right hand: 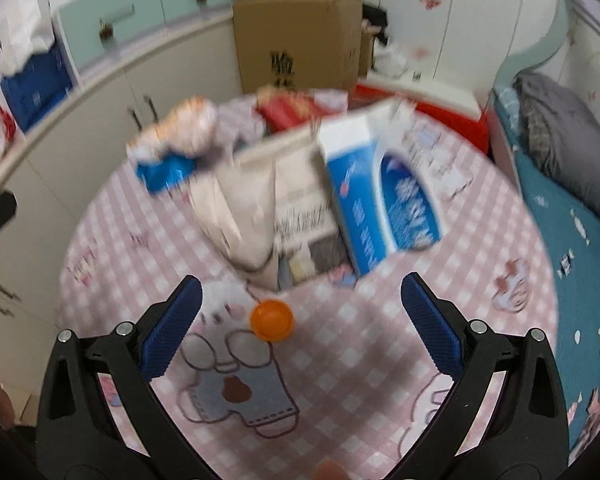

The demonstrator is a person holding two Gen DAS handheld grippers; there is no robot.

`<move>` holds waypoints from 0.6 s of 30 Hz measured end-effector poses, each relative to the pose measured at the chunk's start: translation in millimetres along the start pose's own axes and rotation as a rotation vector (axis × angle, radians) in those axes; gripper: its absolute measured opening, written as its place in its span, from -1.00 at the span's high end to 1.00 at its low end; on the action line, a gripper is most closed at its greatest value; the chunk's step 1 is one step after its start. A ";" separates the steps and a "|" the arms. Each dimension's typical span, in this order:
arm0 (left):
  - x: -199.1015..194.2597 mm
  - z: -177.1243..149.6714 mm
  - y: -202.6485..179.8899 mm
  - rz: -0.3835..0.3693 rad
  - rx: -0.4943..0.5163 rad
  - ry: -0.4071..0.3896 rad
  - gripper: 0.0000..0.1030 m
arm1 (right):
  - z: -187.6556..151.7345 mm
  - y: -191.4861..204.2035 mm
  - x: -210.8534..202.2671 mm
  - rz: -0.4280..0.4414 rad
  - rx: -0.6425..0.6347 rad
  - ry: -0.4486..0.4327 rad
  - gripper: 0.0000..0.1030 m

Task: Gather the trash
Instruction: 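Grasp the white-and-orange plastic bag with the left gripper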

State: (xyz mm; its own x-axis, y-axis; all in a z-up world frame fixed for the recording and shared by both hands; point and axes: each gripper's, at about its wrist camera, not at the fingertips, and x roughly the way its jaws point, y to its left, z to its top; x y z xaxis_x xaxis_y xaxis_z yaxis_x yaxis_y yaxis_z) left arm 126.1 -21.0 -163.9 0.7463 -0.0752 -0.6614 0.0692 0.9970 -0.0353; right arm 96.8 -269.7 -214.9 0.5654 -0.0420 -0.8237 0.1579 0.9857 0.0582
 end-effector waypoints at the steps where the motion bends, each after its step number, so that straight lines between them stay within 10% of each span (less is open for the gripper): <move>1: 6.6 -1.8 -0.5 0.000 0.007 0.014 -0.92 | -2.4 -0.4 6.2 0.005 0.000 0.013 -0.88; 4: 19.9 -4.1 -1.1 -0.001 0.020 0.041 -0.92 | -8.5 0.2 17.1 0.021 -0.001 0.039 -0.79; 12: 58.9 -4.4 -14.8 -0.024 0.084 0.081 -0.92 | -13.0 7.8 28.7 0.024 -0.073 0.045 0.43; 18: 98.0 9.3 -34.3 -0.039 0.166 0.103 -0.92 | -15.8 -9.9 21.7 0.070 -0.010 0.038 0.43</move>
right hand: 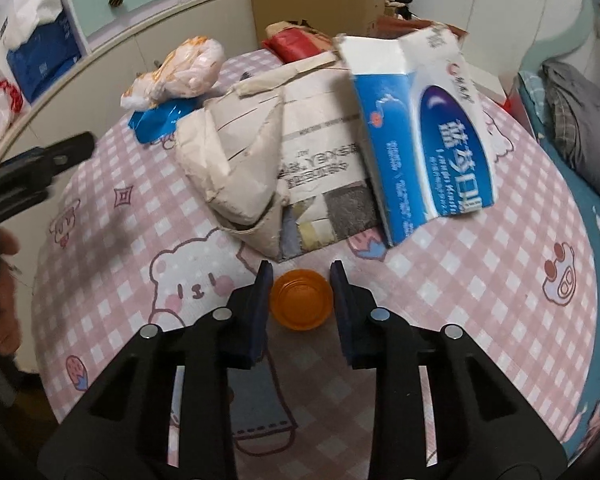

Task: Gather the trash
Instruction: 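Grasp the white-and-orange plastic bag with the left gripper, then carry the plastic bag to the blue wastebasket and release it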

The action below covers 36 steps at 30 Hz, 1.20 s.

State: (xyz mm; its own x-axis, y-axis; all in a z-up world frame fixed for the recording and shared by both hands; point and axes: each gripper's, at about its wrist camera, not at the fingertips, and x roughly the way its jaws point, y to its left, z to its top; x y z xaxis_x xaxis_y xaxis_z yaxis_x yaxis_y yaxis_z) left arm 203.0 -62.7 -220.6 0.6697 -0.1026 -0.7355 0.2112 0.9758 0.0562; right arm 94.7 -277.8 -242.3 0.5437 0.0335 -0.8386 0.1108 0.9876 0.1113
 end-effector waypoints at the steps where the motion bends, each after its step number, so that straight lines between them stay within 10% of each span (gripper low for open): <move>1: 4.9 5.6 -1.2 0.000 0.014 -0.008 -0.92 | 0.9 -4.2 -1.3 0.007 0.008 -0.002 0.43; 15: 74.0 75.0 -33.1 -0.141 0.282 -0.021 -0.92 | 8.5 -21.9 -18.2 0.027 0.059 -0.042 0.43; 16: 77.4 77.1 -32.3 -0.171 0.282 -0.016 -0.92 | 8.6 -21.3 -18.9 0.027 0.058 -0.044 0.43; 18: 87.4 80.5 -31.2 -0.241 0.279 0.031 -0.24 | 10.1 -21.5 -21.2 0.026 0.057 -0.049 0.43; 21: 89.3 80.3 -25.7 -0.295 0.253 0.042 -0.11 | 11.6 -21.3 -24.3 0.028 0.056 -0.055 0.43; 36: -2.0 72.7 36.6 -0.329 0.025 -0.146 -0.05 | 24.1 3.9 -55.3 0.052 0.011 -0.126 0.43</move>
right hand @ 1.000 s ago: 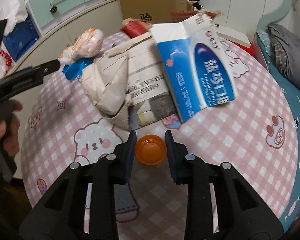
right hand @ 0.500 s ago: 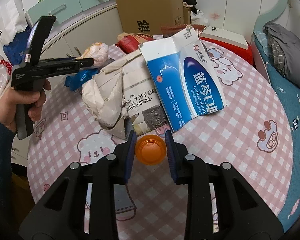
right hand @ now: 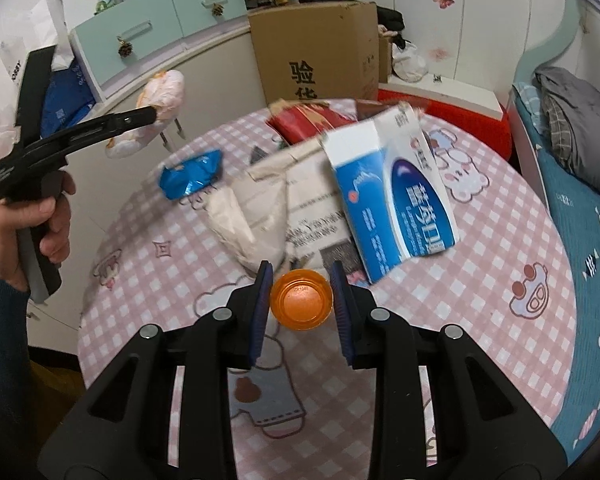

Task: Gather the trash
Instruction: 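Carry the plastic bag to the blue wastebasket and release it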

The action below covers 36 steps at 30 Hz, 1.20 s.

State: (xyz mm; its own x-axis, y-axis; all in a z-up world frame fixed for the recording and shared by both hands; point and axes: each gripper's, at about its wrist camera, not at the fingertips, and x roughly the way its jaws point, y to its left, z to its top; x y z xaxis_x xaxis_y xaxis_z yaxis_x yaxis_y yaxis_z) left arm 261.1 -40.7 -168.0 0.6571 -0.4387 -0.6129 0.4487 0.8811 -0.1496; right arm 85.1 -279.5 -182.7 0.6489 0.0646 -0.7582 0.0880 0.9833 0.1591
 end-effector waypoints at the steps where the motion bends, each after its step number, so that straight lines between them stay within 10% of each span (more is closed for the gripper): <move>1: -7.2 -1.1 2.7 0.006 -0.012 -0.010 -0.05 | 2.8 4.7 -2.1 0.005 -0.011 -0.007 0.43; 10: -79.6 -43.7 70.5 0.113 -0.230 -0.062 -0.05 | 21.6 76.2 0.4 0.124 -0.122 -0.020 0.43; 23: -109.8 -196.9 225.8 0.340 -0.639 0.110 -0.06 | 19.4 275.0 85.9 0.476 -0.299 0.186 0.43; 36: -48.1 -303.8 300.0 0.361 -0.839 0.332 -0.12 | -36.1 371.6 233.2 0.421 -0.306 0.539 0.42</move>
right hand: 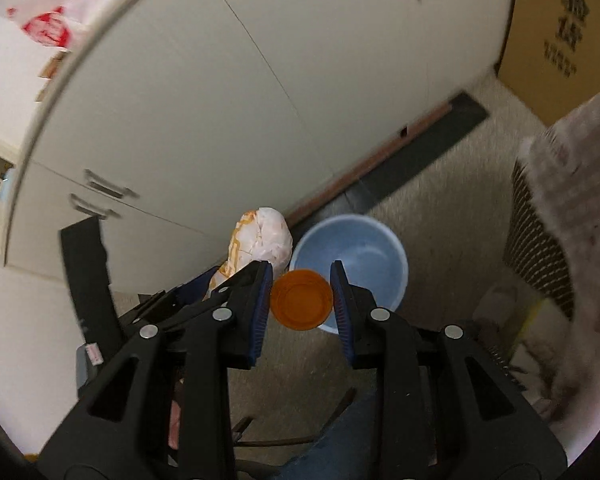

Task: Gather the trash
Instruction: 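Carry the plastic bag to the blue wastebasket and release it, then grasp the blue snack wrapper with the left gripper while the right grasps the tissue box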

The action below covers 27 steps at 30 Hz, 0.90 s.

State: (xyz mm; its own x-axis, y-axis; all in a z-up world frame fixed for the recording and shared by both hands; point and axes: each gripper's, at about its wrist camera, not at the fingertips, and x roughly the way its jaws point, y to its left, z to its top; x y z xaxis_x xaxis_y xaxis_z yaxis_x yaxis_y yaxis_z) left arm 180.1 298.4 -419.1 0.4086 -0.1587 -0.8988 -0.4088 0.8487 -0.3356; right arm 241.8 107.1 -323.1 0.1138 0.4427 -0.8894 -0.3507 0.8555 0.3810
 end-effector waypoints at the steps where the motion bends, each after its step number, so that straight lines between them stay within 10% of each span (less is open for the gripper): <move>1: 6.3 1.7 0.9 0.002 -0.001 0.014 -0.14 | 2.0 -4.7 7.6 -0.006 0.023 0.013 0.42; 4: 15.7 3.5 4.6 0.011 -0.014 0.039 -0.40 | 5.5 -9.3 20.2 -0.024 0.050 0.032 -0.19; 14: 5.1 6.6 11.8 0.107 -0.025 0.036 -0.66 | 3.3 0.2 9.2 -0.046 -0.002 -0.008 -0.85; 27: -108.2 1.3 -36.9 0.150 0.054 -0.209 -0.70 | -13.0 22.8 -93.5 -0.034 -0.096 -0.239 -0.88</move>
State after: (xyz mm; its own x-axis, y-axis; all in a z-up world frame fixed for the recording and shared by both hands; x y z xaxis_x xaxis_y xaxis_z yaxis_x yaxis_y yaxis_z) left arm 152.0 284.9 -309.1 0.5085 0.0741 -0.8579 -0.4356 0.8815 -0.1820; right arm 211.0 81.8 -234.6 0.3397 0.4747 -0.8120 -0.4283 0.8467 0.3158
